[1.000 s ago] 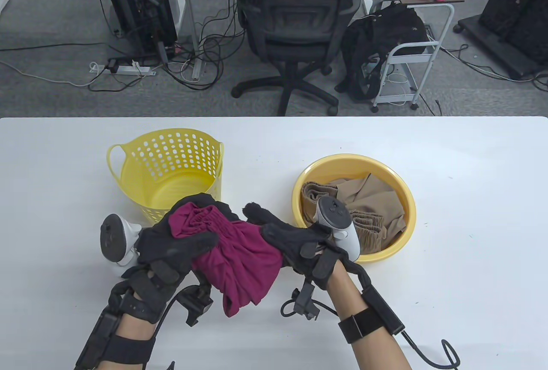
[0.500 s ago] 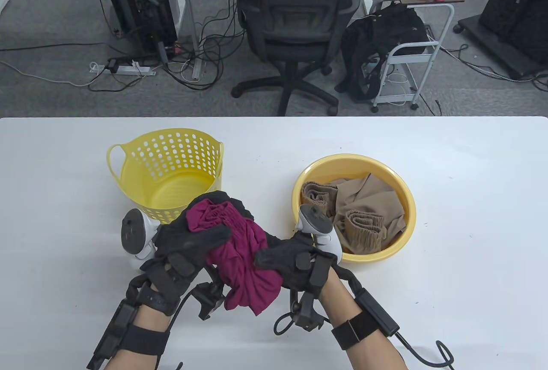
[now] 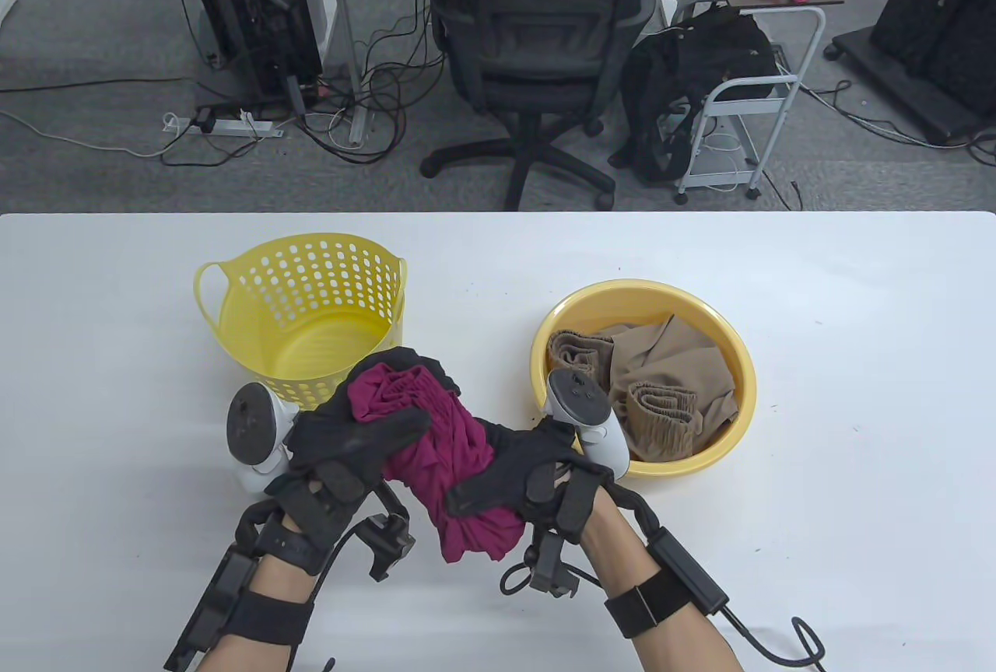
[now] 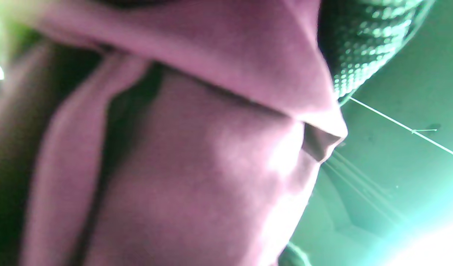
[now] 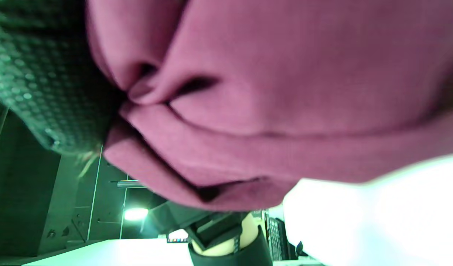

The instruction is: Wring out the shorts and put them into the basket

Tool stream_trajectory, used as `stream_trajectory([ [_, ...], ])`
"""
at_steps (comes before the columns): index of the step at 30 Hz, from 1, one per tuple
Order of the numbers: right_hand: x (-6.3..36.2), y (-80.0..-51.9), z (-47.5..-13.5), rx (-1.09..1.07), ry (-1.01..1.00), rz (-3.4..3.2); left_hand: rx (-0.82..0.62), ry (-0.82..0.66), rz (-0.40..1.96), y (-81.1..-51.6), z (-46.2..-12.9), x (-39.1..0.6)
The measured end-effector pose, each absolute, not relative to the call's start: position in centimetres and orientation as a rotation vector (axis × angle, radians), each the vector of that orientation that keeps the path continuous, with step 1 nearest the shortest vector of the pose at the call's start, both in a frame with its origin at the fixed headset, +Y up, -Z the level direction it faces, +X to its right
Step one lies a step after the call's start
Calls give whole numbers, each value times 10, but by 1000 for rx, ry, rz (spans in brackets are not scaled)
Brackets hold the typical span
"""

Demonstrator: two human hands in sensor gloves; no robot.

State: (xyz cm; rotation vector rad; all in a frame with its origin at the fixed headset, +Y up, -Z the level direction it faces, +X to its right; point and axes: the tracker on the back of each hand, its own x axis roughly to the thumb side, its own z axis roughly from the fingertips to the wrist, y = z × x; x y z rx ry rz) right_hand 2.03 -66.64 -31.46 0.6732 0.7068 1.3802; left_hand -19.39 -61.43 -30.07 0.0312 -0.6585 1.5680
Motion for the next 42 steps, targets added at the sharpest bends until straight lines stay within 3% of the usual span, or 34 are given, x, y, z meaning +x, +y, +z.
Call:
stream_trajectory([
  [19, 29, -646, -309, 627, 417, 1756, 77, -531, 1383, -622, -293, -196],
  [42, 21, -617, -292, 804, -55, 2471, 73, -334, 1123, -638, -291, -199],
])
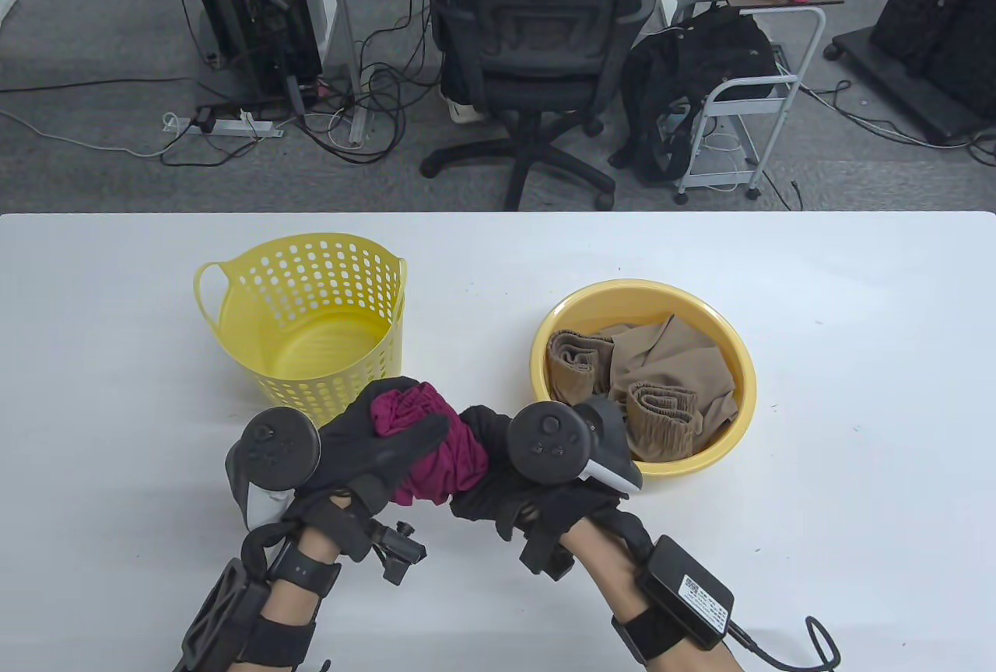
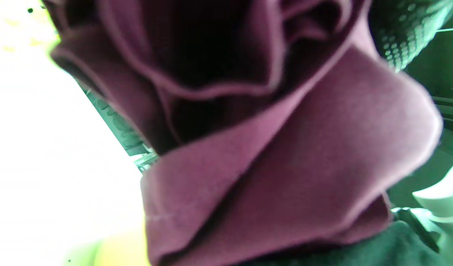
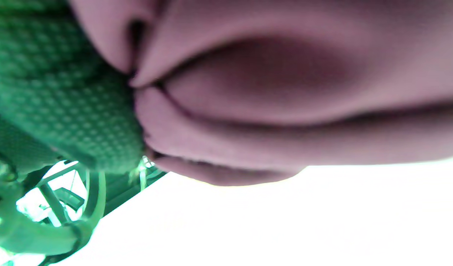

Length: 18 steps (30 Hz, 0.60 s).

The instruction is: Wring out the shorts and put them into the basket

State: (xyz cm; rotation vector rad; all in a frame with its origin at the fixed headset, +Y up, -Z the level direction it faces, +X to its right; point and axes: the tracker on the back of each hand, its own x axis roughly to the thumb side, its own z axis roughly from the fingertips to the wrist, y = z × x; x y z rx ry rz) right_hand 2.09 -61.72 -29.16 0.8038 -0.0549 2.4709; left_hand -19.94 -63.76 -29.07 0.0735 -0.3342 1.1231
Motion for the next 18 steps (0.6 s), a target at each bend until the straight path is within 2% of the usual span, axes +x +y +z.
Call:
stream_trajectory([
  [18, -3, -613, -263, 1111, -719, 2823, -12, -197, 1082, -646, -292, -199],
])
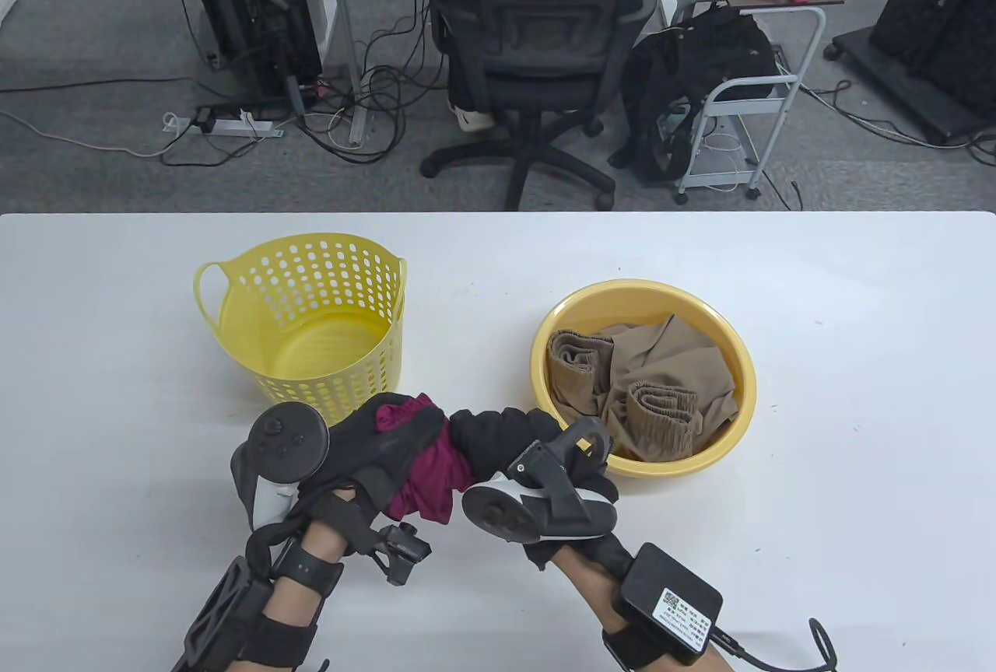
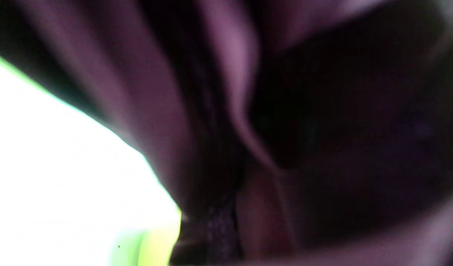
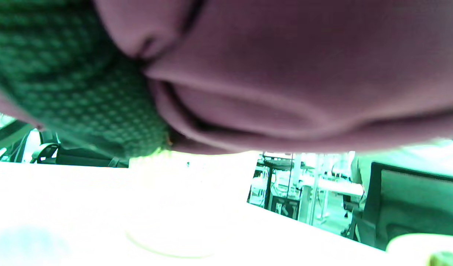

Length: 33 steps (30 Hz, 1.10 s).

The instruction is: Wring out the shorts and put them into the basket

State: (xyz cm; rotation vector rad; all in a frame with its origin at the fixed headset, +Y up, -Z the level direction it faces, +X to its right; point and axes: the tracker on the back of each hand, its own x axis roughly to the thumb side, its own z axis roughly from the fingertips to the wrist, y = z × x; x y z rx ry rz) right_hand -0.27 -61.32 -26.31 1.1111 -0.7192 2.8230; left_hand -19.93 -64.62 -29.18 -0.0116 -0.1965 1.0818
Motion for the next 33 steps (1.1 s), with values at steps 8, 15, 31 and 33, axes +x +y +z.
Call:
stream_trajectory([
  [8, -11, -615, -253, 1241, -924, 2885, -92, -134, 1104, -651, -293, -201],
  [15, -14, -616, -249, 1289, -1036, 2913, -149, -113, 1117, -653, -294, -202],
  [31, -12, -615, -248, 1269, -1059, 2922, -145, -131, 1099, -652, -294, -200],
  [33, -12, -615, -248, 1259, -1054, 2922, -137, -134, 1091, -651, -294, -200],
])
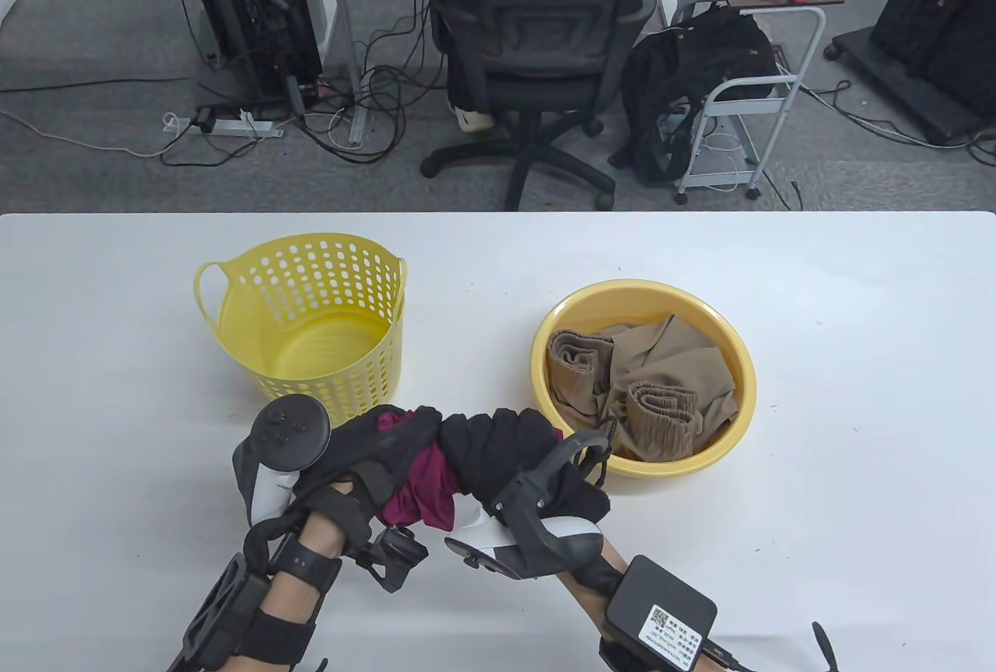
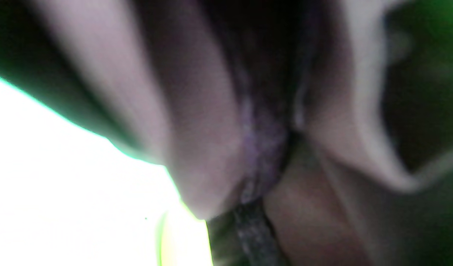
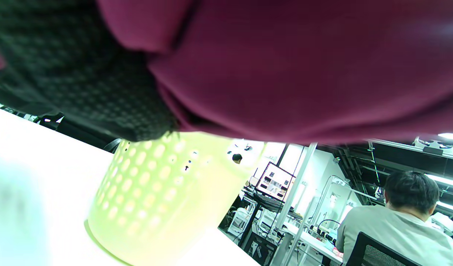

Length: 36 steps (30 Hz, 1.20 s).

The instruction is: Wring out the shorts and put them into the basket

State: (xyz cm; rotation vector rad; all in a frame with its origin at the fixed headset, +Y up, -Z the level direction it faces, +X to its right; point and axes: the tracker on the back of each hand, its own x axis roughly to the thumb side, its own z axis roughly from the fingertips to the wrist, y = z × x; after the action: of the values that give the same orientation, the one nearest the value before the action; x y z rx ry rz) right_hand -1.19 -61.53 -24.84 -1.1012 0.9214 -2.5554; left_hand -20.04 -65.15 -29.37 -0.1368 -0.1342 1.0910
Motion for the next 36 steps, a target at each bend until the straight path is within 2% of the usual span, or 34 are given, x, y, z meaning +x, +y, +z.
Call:
stream_trajectory([
  [8, -8, -616, -252, -1084, 895, -2612, -86, -164, 1041, -648, -290, -197],
  [15, 1, -615, -262, -1061, 803, -2845, 19, -225, 981, -641, -286, -194],
  [23, 13, -613, -277, -1060, 482, -3194, 119, -338, 965, -633, -279, -191],
  [36, 26, -623, -303, -1181, -201, -3583, 226, -544, 966, -617, -270, -190],
])
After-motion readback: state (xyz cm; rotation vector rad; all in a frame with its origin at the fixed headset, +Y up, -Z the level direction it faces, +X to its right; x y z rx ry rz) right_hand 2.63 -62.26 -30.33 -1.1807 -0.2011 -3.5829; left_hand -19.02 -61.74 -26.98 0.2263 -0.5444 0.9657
